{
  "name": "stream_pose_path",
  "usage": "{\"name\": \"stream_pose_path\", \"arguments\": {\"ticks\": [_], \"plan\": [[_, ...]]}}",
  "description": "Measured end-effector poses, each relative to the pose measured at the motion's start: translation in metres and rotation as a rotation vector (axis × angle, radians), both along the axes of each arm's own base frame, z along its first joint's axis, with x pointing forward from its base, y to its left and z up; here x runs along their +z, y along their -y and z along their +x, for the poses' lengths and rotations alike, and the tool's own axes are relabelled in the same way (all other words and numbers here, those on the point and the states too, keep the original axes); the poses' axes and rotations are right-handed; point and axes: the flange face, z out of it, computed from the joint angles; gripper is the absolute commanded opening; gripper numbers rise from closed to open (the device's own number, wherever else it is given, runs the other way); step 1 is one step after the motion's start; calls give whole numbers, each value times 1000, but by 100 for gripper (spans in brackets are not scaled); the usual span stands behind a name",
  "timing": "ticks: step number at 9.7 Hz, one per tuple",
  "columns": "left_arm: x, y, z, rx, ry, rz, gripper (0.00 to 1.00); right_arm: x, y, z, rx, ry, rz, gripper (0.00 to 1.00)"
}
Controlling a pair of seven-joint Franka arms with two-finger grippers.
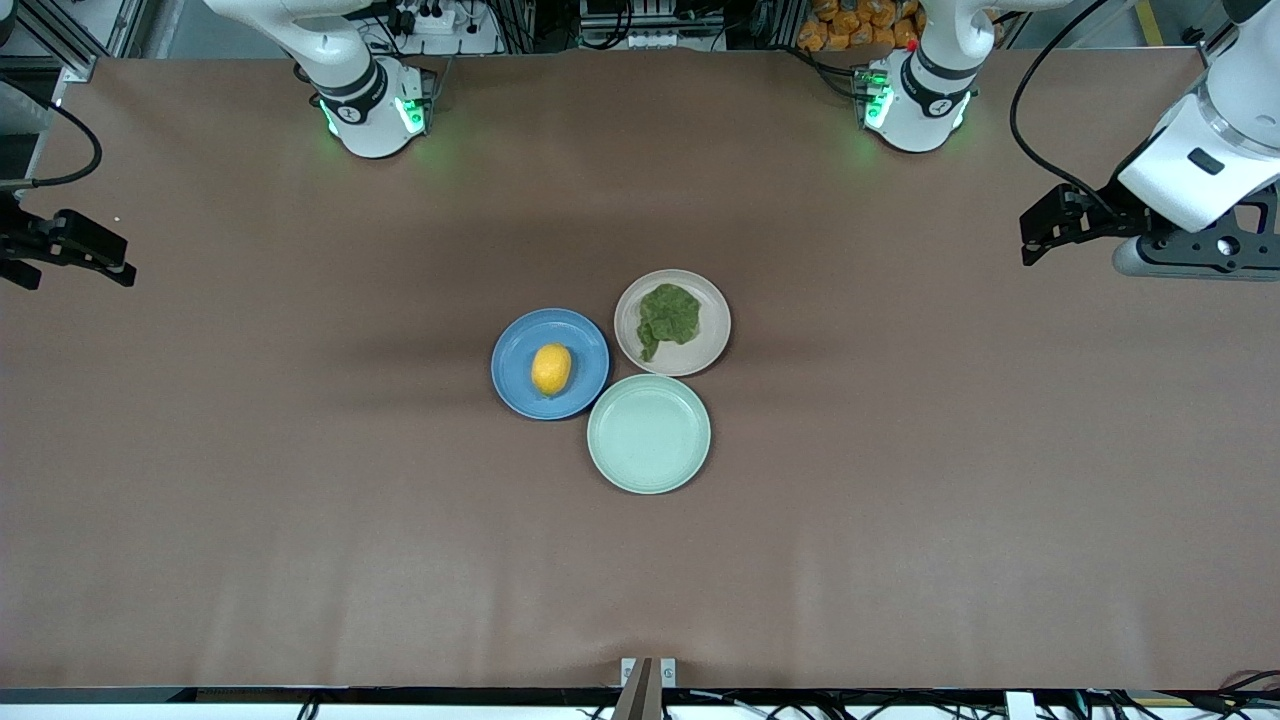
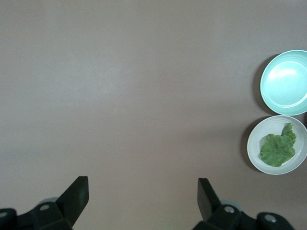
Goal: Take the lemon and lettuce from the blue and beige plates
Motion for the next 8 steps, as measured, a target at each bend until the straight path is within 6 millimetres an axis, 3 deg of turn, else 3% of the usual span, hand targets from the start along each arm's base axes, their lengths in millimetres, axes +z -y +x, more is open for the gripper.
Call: {"name": "stream_pose_path", "arguments": {"ticks": [6,8], "plan": [[-1,1,0,-1,-1,0,100,0,0,0,-1,0,0,100],[-4,12,0,-21,-8,0,100,0,4,0,-8,-1,0,100]]}}
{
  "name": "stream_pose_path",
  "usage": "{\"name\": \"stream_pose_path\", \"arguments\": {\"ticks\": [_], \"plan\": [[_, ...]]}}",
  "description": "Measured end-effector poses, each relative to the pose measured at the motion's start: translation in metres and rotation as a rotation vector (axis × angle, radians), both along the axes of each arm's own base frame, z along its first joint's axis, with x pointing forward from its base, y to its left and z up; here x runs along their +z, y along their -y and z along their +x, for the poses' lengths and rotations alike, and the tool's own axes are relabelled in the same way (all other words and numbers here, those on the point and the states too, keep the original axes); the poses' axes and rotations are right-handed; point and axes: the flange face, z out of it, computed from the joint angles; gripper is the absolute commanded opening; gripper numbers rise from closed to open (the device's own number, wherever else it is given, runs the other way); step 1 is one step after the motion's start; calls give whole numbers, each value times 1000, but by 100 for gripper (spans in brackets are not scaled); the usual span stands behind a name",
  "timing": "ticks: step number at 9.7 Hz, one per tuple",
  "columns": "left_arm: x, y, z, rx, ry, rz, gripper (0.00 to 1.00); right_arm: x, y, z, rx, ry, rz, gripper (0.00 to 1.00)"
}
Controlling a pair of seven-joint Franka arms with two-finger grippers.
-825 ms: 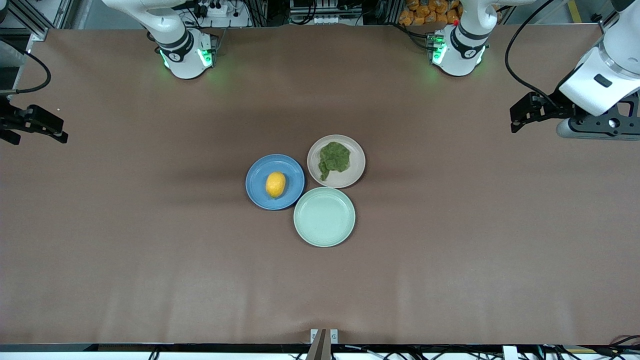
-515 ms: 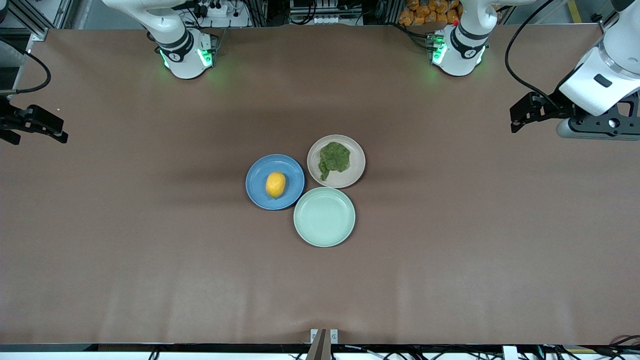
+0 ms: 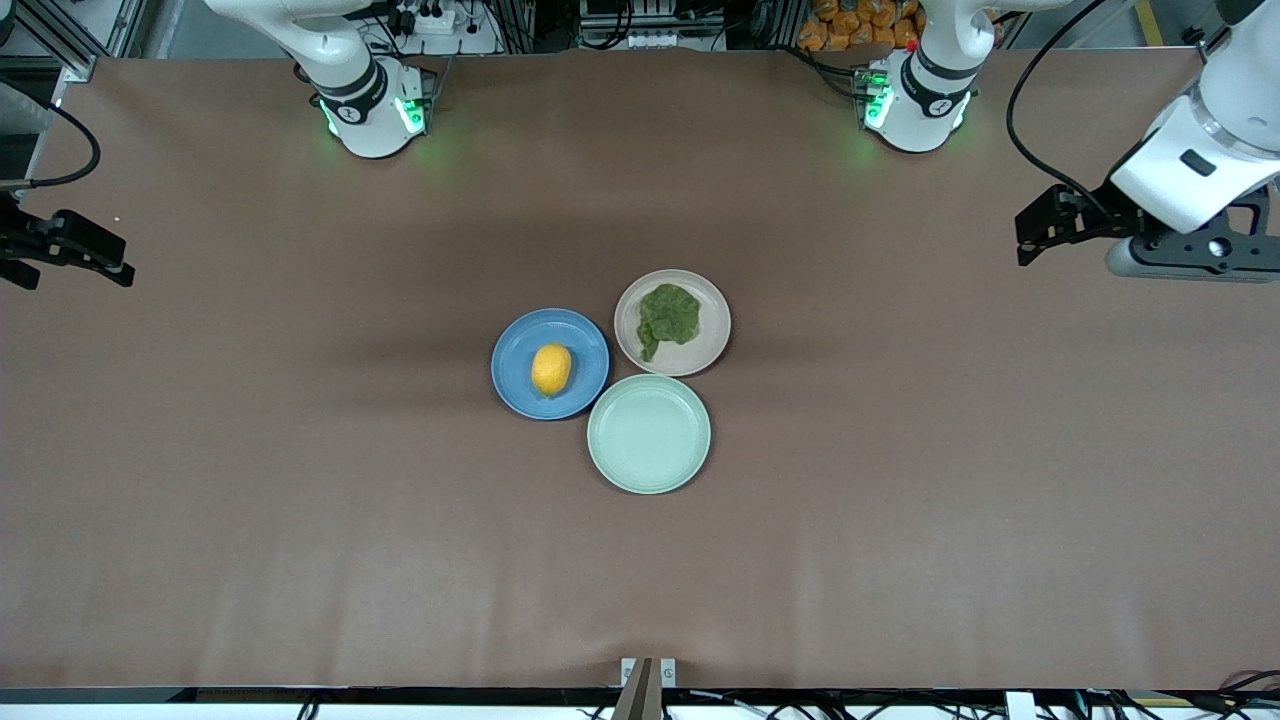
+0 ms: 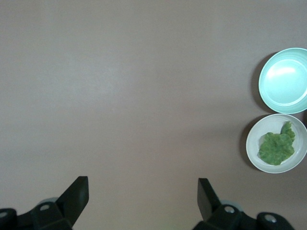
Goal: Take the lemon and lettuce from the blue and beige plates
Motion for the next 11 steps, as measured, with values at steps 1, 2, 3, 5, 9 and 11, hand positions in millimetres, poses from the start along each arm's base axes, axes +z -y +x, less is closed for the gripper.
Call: {"name": "stream_pose_path", "arguments": {"ticks": [1,2,3,5,9,11], "plan": [[-6,11,1,-17,-11,1,100,0,1,0,-2,0,0,100],[-14,21,2,-26,-24,2,100,0,1,0,-2,-1,0,100],[-22,32,4,-33,-40,2,100,-1,1,0,-2,-2,0,100],[-41,51,7,-24,-76,-7,100,-1,1,0,-2,-4,0,100],[-77,86,13,-40,-142,-25,100,-2,2,0,-3,-5,0,100],[-103,93,18,-45,-182,-27,100,-2,2,0,-4,-6,0,100]]}}
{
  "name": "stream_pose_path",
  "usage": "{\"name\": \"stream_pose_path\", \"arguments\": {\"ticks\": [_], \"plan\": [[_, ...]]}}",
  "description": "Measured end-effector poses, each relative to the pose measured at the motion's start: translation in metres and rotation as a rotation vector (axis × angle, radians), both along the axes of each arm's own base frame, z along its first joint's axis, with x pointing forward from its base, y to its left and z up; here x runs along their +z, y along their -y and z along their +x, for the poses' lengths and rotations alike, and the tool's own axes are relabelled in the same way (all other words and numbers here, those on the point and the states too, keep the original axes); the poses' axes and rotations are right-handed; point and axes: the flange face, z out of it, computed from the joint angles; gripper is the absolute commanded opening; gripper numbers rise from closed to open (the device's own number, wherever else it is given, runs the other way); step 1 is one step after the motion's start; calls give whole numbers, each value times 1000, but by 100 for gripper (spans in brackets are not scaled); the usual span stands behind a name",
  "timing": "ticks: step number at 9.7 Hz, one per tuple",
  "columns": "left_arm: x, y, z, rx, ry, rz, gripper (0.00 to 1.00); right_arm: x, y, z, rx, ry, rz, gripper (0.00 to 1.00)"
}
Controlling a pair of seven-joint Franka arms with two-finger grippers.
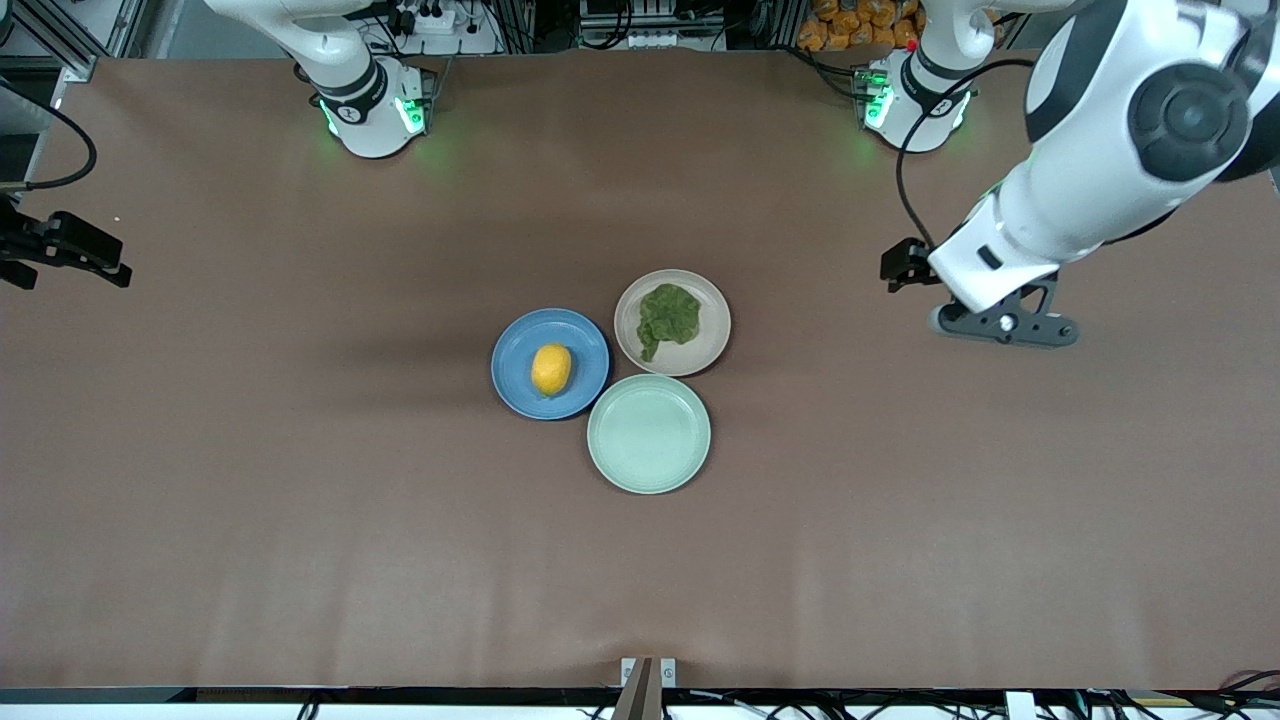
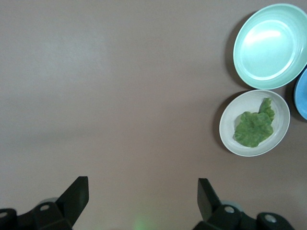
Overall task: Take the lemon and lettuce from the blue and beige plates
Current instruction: 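Move the left gripper over the lettuce on the beige plate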
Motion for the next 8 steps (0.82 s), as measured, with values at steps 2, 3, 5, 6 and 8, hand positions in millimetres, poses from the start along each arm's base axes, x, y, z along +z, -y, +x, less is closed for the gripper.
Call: {"name": "stream_pose_path", "arguments": {"ticks": [2,3,5,6,8], "plan": [[-44,27,-1,-33,-14,-9,100,0,0,0,0,-2,0,100],[-64,44,-6,-20,0,-21,100,0,0,0,0,-2,0,100],[-91,77,-24,22,30,-36,100,0,0,0,0,-3,0,100],[-102,96,-35,51,46,-48,100,0,0,0,0,-3,0,100],[-136,143,-61,158,67,-65,100,0,0,0,1,-3,1,100]]}}
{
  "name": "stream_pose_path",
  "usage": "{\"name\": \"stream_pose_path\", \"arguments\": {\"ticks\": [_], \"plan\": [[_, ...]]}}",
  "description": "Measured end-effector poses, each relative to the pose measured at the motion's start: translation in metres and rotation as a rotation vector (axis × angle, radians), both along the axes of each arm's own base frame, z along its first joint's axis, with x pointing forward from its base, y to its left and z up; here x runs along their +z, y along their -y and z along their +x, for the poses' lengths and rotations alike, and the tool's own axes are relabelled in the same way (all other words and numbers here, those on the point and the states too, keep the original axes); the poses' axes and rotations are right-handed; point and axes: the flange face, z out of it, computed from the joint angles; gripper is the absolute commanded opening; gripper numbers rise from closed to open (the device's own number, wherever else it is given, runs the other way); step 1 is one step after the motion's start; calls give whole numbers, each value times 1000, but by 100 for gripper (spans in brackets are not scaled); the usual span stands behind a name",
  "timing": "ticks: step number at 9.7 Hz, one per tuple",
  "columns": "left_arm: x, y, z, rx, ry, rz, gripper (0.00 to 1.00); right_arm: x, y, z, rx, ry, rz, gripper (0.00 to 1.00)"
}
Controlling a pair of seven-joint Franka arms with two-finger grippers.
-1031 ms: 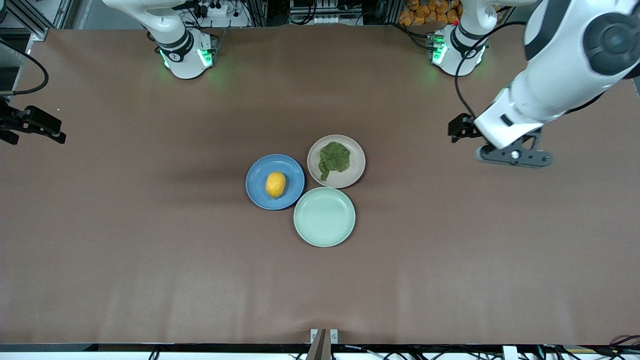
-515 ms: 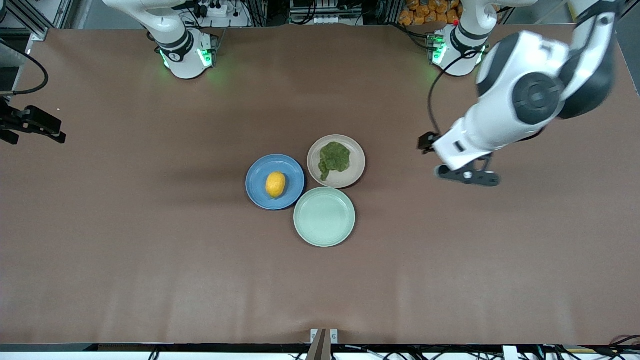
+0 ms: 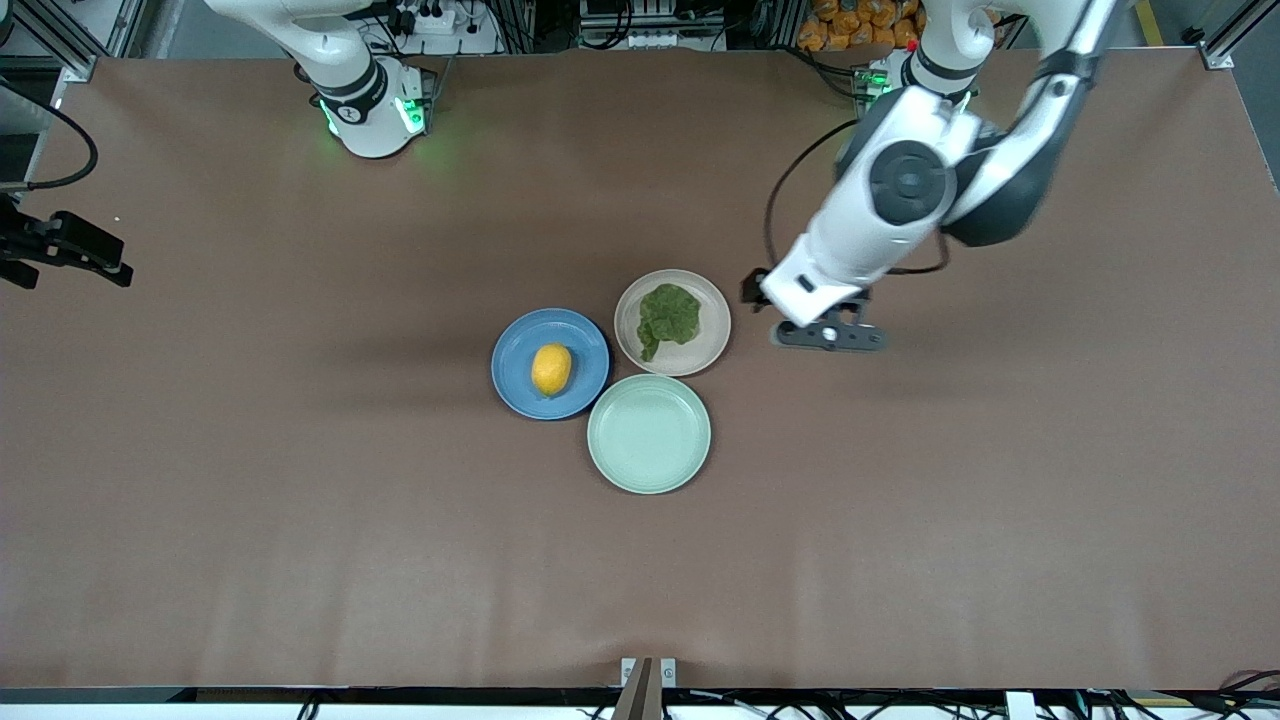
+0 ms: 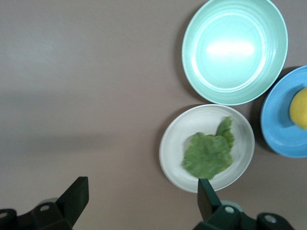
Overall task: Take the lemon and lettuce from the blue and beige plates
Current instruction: 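Move the left gripper over the lettuce on the beige plate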
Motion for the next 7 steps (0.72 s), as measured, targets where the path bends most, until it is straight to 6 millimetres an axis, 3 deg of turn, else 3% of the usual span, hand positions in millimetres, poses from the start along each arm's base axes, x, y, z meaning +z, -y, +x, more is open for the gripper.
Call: {"name": "stream_pose_path", "arguments": {"ticks": [2,4,7], "plan": [[-43,41,-21,33,-5,-1,100,0,0,0,1,-1,0,100],[-74,52,-24,73,29,0,100,0,-1,0,1,-1,0,100],[-100,72,-43,131,58,-25,100,-1,-6,0,11,-7,3,100]]}}
